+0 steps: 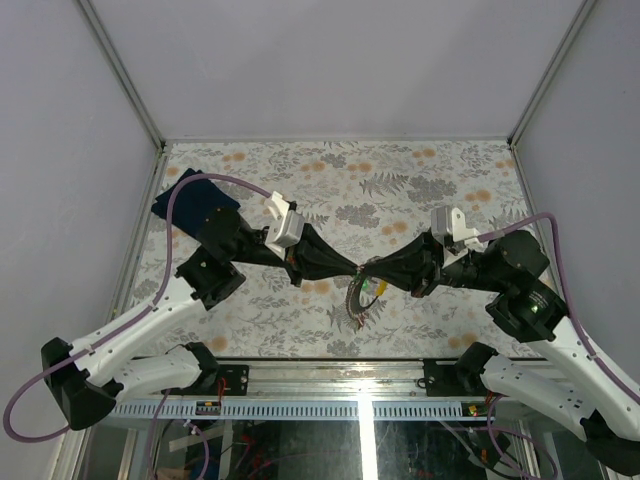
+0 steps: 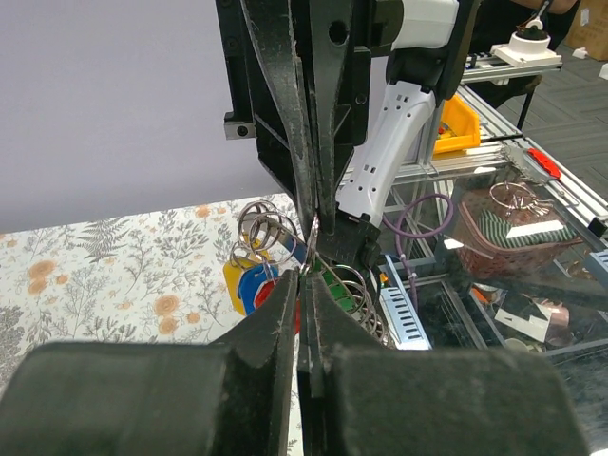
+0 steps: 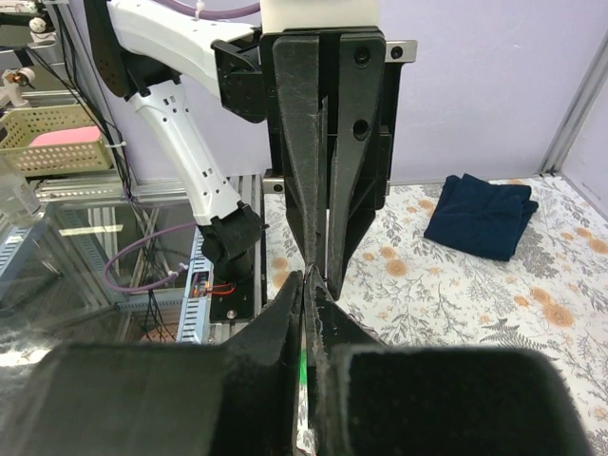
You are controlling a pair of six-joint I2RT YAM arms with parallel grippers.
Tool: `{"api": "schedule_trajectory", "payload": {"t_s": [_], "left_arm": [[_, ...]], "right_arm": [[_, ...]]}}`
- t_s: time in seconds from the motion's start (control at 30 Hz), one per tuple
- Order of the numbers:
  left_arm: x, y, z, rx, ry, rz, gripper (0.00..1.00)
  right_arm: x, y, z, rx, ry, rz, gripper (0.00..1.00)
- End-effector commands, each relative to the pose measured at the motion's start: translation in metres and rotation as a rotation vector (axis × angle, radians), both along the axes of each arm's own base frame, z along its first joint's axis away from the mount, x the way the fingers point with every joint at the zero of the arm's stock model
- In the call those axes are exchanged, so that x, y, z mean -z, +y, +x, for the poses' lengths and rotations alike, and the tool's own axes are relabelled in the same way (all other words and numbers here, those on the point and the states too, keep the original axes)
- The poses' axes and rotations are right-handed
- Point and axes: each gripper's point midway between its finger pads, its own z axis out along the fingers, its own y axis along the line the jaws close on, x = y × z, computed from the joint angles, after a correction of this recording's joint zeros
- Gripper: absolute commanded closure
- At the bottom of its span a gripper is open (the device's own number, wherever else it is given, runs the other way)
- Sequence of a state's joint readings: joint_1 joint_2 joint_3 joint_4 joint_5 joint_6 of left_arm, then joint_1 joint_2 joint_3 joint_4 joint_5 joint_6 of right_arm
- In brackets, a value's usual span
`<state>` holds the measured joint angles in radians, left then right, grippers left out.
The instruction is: Put the keys on the keyring
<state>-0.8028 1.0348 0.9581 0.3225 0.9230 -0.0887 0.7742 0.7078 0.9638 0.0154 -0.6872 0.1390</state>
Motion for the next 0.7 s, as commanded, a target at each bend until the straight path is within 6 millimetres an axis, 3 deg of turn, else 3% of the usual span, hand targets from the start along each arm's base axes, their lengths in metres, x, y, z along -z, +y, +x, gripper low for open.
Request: {"api": "schedule_trajectory", "payload": {"t_s": [0.0, 0.17, 0.53, 0.67], "left_arm": [[-0.015, -0.003, 0.004, -0.007, -0.05, -0.035, 1.0], [-0.014, -0.003, 0.0, 0.022, -0.057, -0.02, 1.0], [-0.015, -0.002, -0.003, 0.042, -0.062, -0.015, 0.98], [-0.016, -0.003, -0.005, 0.061, -0.057, -0.014, 0.85]], "right_arm": [[-0.037, -0.005, -0.026, -0.118, -0.13, 0.099, 1.0], [-0.039, -0.005, -0.036, -0.176, -0.142, 0.102, 1.0], [-0.055, -0.016, -0.026, -0.05, -0.155, 0.187, 1.0], [-0.056, -0.016, -0.021, -0.026, -0.135, 0.23, 1.0]]}}
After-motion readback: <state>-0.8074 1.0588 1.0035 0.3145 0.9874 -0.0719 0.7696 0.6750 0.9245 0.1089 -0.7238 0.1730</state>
